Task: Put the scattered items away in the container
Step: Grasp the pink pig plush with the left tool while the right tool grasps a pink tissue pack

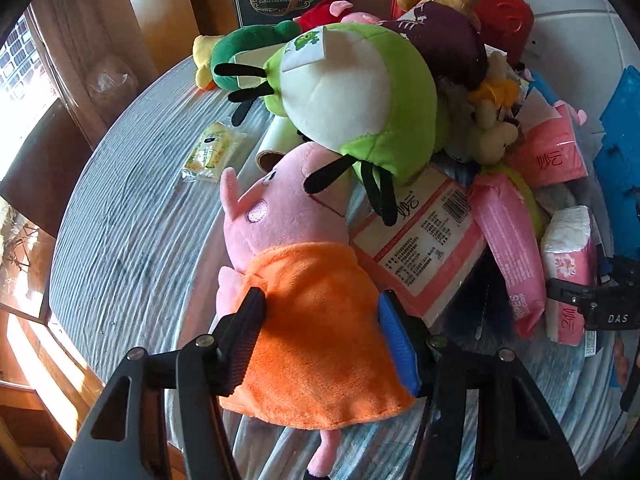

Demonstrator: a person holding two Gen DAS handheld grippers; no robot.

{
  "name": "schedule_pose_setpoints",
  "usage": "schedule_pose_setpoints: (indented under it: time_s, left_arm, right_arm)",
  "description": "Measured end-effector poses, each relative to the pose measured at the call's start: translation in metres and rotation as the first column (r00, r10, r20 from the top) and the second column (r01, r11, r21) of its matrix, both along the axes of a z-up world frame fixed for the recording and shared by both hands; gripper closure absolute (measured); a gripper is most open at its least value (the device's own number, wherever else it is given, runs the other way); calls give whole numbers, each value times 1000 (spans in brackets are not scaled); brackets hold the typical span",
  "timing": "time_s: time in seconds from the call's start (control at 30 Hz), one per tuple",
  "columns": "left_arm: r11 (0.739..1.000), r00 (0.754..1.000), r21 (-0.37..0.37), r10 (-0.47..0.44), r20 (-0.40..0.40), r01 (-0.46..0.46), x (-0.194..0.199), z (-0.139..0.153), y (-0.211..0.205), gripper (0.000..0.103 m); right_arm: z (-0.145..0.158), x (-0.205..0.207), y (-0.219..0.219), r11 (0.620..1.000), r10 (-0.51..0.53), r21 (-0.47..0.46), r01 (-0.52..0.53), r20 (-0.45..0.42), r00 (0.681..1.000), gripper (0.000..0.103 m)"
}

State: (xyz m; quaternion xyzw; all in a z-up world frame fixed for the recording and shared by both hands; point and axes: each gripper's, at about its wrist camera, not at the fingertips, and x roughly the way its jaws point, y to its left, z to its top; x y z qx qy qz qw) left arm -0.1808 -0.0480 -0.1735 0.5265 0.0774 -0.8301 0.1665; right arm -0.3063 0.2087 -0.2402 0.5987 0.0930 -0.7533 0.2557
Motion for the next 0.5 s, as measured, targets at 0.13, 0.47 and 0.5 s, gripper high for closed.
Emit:
schedule_pose_setpoints:
  time_s: [0.13,0.47,0.5]
  left_arm:
    - [999,999,16,30,19,-30,-20,-5,-17,42]
    - [998,994,-14,56,92,-55,-45,-30,-29,39]
    - [999,995,-10,53,84,-52,-42,-28,-28,41]
  right_arm:
    - [5,19,5,999,5,-32,-4,19,1000,4]
    - [12,14,12,998,-57,-12,57,-33,998,13]
    - [12,15,11,998,-65,1,65,-45,997,14]
